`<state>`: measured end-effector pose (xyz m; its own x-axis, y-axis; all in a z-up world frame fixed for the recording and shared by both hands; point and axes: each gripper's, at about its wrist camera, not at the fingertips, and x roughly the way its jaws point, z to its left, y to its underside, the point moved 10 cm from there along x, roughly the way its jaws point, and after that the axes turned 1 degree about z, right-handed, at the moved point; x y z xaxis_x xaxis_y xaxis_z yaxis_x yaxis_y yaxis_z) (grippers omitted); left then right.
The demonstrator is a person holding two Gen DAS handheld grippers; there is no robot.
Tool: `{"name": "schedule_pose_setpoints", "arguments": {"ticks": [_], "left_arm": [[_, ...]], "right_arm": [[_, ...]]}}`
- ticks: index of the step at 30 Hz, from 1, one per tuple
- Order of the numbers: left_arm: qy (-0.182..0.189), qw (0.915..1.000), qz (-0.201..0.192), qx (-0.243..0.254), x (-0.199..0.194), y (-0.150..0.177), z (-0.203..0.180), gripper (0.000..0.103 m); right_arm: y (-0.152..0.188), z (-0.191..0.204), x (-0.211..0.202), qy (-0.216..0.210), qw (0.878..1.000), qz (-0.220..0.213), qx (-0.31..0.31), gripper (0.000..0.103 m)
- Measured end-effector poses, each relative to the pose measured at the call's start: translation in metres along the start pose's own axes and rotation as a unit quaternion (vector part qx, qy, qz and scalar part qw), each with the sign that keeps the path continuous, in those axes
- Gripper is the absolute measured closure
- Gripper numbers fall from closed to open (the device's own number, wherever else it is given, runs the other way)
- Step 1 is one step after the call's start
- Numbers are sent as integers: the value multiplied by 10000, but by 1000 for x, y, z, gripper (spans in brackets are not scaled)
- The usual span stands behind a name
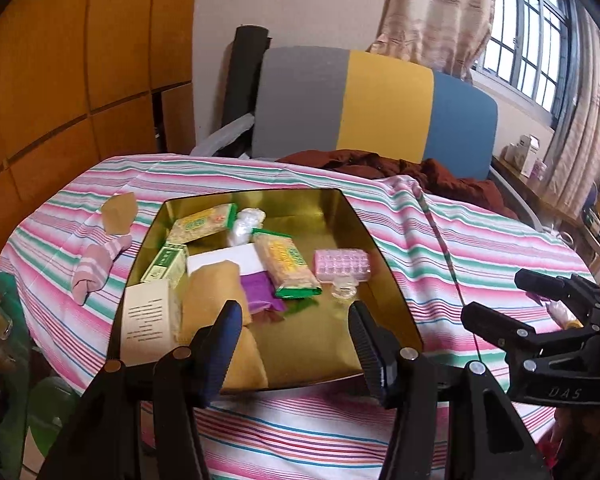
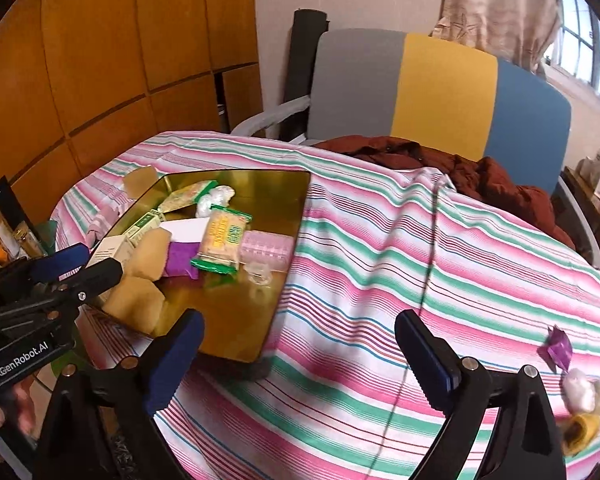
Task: Organize objects
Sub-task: 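Move both grippers back to the remaining items on the cloth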
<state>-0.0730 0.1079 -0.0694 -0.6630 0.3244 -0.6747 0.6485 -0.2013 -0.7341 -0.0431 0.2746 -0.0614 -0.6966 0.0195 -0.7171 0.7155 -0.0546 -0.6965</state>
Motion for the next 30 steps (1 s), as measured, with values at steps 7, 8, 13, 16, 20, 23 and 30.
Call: {"name": "schedule_pose_setpoints", "arguments": {"ticks": [7, 8, 13, 16, 20, 23, 30], "left_arm": [[140, 9995, 110, 247, 6, 7, -21, 47], [164, 9994, 124, 286, 7, 8, -25, 47], [264, 9979, 133, 576, 9, 10, -44, 47], [373, 9966, 135, 722, 11, 8, -58, 47], [536, 9940, 178, 934, 15, 9, -80, 47], [647, 9921, 234, 1053, 18, 11, -93, 47], [1027, 9857, 368, 1285, 24, 19, -124, 47]], "right_arm": [[13, -27, -4, 211, 9995, 48, 233, 6], [15, -32, -4, 235, 9993, 66, 276, 6], [27, -52, -5, 390, 9982, 157, 438, 6], [34, -69, -8, 520, 9968, 196, 572, 6], [44, -96, -15, 716, 9941, 248, 776, 6], [51, -116, -23, 895, 9915, 267, 905, 6], [65, -156, -39, 1202, 9853, 322, 1167, 4]]}}
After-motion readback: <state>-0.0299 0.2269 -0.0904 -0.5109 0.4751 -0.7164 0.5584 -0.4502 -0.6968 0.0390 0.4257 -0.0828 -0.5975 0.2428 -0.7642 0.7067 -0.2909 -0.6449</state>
